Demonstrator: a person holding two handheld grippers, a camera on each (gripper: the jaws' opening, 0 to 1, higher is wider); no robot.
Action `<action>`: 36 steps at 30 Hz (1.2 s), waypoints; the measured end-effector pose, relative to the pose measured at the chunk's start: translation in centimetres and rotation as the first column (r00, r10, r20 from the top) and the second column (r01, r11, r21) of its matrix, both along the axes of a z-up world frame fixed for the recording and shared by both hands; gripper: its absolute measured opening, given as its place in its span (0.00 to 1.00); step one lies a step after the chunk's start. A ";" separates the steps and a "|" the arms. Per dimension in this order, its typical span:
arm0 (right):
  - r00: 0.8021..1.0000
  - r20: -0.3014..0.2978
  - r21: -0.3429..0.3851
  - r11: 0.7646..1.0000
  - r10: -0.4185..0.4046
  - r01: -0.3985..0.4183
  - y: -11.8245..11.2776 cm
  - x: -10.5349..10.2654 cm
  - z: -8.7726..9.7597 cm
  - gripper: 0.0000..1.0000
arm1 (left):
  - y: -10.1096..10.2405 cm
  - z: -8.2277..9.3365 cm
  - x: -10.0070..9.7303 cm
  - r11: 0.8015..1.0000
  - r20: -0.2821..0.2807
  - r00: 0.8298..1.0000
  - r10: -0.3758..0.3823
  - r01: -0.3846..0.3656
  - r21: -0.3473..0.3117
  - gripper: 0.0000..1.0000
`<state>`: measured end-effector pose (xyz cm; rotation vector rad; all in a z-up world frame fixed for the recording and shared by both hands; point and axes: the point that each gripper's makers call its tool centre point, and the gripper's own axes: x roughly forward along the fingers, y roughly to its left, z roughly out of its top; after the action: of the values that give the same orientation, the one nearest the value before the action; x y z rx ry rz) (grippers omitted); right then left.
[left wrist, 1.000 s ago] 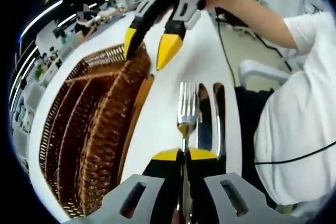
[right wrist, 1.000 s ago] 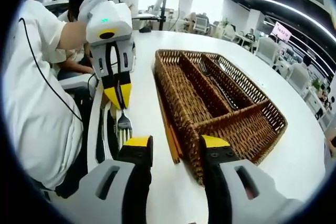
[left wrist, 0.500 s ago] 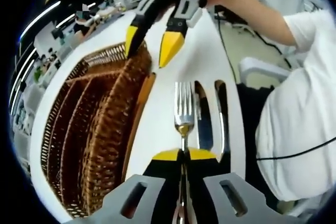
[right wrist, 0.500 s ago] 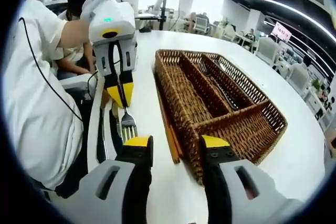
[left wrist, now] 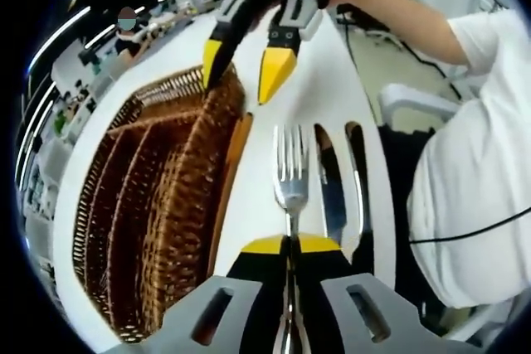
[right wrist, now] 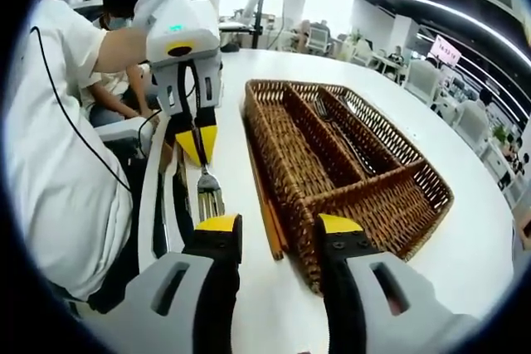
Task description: Arrange the knives, forks, and spoons in their matching storage slots by inserting each utensil handle-first until every utensil is classified and aligned in the correct compartment
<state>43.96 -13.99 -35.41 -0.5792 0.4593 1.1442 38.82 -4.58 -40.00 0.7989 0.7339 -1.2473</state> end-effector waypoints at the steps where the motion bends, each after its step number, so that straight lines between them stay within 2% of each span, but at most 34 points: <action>1: 1.000 0.001 0.000 1.000 0.000 0.000 0.0 0.1 0.1 0.36 | 0.0 0.0 0.0 1.000 0.000 1.000 -0.001 0.001 0.002 0.01; 17: 1.000 0.005 0.006 1.000 0.005 -0.005 0.3 0.5 0.4 0.36 | 1.8 0.5 0.6 0.991 0.030 0.998 -0.049 0.044 0.130 0.01; 25: 1.000 0.007 0.009 1.000 0.010 -0.010 0.5 0.7 0.6 0.36 | 2.7 1.1 1.3 0.985 0.026 0.999 -0.047 0.042 0.168 0.01; 36: 1.000 0.008 0.016 1.000 0.013 -0.013 0.7 0.8 0.9 0.36 | 3.2 2.4 1.9 0.981 0.027 0.998 -0.061 0.055 0.187 0.01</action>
<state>44.72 -13.26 -34.52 -0.5737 0.4396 1.1563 40.72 -1.40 -37.61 0.9976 0.8143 -1.2273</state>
